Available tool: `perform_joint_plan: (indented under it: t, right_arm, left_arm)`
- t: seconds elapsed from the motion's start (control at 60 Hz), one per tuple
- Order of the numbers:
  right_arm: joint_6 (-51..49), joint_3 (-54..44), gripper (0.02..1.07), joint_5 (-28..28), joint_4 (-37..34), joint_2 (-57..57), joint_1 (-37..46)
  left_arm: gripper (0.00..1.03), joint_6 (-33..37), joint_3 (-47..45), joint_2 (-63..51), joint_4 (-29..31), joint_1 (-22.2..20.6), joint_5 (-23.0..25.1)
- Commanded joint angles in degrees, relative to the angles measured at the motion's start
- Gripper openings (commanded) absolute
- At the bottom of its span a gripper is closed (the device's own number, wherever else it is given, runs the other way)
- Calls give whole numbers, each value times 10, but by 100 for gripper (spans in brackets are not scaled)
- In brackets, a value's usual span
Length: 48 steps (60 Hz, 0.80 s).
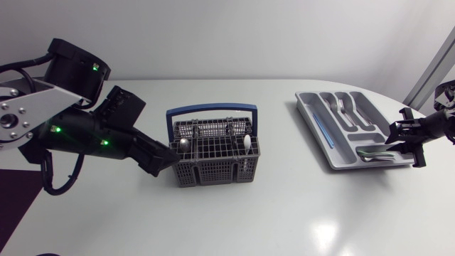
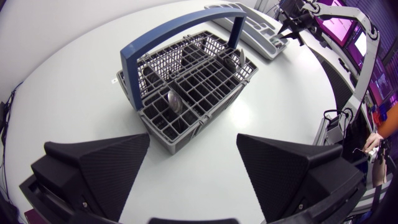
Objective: Unload the cutlery basket into the drawer organizer.
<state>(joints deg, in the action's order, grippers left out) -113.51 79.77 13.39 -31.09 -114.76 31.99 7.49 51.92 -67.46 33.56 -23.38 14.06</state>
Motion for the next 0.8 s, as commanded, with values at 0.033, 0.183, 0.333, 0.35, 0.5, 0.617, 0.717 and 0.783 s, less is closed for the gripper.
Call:
perform_joint_plan:
  t: [0.033, 0.183, 0.333, 0.35, 0.5, 0.617, 0.717, 0.783]
  right_arm:
    - [20, -6, 74, 16, 0, 16, 4]
    - [58, -15, 103, 46, -1, 44, 4]
    - [154, -31, 103, 67, -5, 81, -11]
    - [160, -36, 103, 68, -5, 85, -13]
    - [234, -93, 102, 92, -5, 156, -42]
    - [310, -142, 102, 110, -5, 222, -75]
    - [377, -175, 102, 111, -12, 272, -112]
    - [422, -194, 102, 115, -21, 306, -138]
  left_arm:
    - [98, -12, 11, -6, -3, 1, -3]
    - [98, -19, 13, -6, -4, 0, -3]
    - [98, -26, 16, -11, -4, 4, -3]
    - [98, -27, 16, -12, -4, 7, -3]
    - [99, -37, 19, -17, -7, 14, -2]
    - [99, -41, 17, -26, -15, 13, -2]
    - [99, -46, 20, -35, -21, 12, -2]
    - [99, -48, 20, -42, -27, 13, -2]
